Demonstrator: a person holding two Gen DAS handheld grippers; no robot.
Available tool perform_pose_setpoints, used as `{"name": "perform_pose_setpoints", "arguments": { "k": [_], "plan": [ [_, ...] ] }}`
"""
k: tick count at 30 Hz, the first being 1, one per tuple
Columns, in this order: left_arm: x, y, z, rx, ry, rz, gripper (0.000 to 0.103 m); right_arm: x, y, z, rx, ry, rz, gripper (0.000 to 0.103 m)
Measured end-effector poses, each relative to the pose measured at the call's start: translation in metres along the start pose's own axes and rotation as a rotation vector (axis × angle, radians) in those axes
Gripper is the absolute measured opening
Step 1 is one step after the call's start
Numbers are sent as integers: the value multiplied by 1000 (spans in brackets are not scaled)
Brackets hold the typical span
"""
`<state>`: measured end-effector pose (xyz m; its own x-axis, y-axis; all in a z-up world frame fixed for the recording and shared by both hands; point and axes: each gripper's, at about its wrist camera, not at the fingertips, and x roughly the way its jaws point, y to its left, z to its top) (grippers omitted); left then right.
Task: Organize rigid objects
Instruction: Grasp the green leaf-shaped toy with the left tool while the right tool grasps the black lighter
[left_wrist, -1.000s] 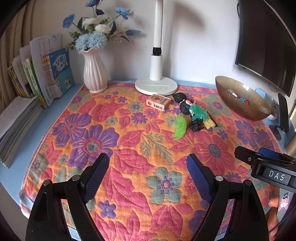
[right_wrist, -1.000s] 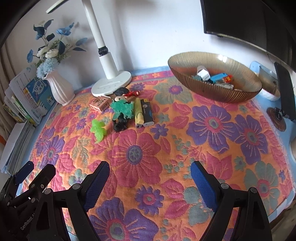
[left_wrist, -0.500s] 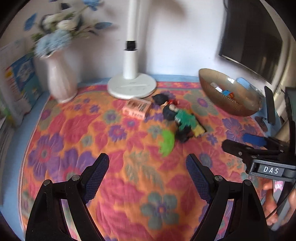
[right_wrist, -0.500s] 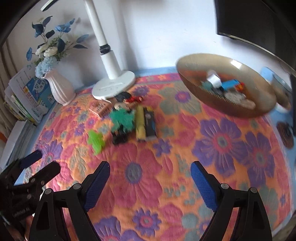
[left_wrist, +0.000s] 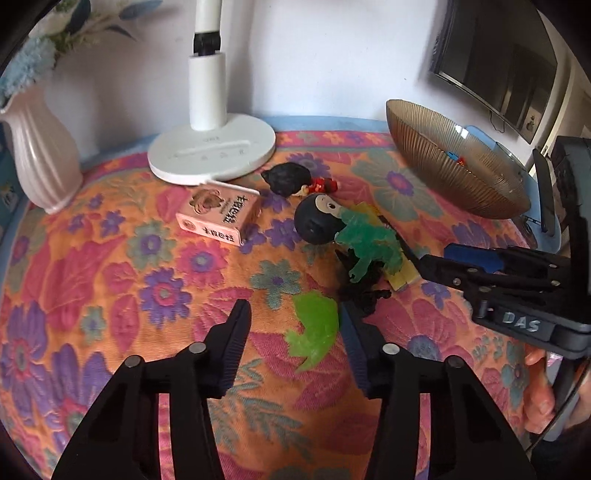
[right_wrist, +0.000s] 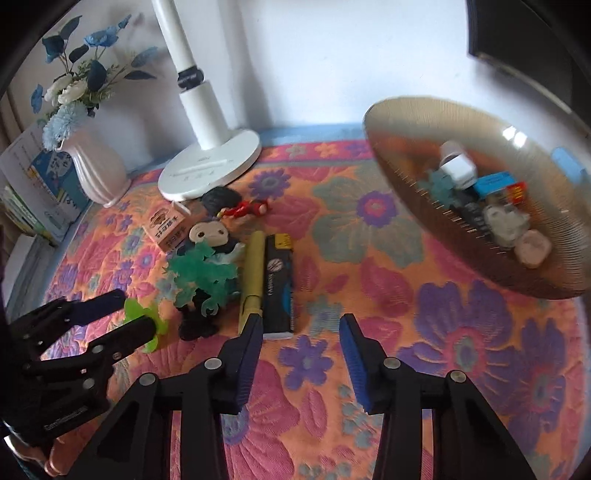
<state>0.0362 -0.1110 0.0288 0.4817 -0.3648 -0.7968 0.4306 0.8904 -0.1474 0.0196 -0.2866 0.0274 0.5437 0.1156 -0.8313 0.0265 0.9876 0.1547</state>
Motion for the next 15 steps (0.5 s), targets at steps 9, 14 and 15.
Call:
{"name": "perform_pose_setpoints", "arguments": {
  "k": [9, 14, 15],
  "plan": [
    [11, 5, -1, -17, -2, -15, 40, 33, 24, 15, -92, -11, -100, 42],
    [5, -5, -4, 16, -8, -24, 25, 31, 24, 13, -82, -25, -73, 22],
    [5, -6, -5, 18, -6, -28, 25, 30, 22, 11, -80, -23, -66, 22]
  ]
}}
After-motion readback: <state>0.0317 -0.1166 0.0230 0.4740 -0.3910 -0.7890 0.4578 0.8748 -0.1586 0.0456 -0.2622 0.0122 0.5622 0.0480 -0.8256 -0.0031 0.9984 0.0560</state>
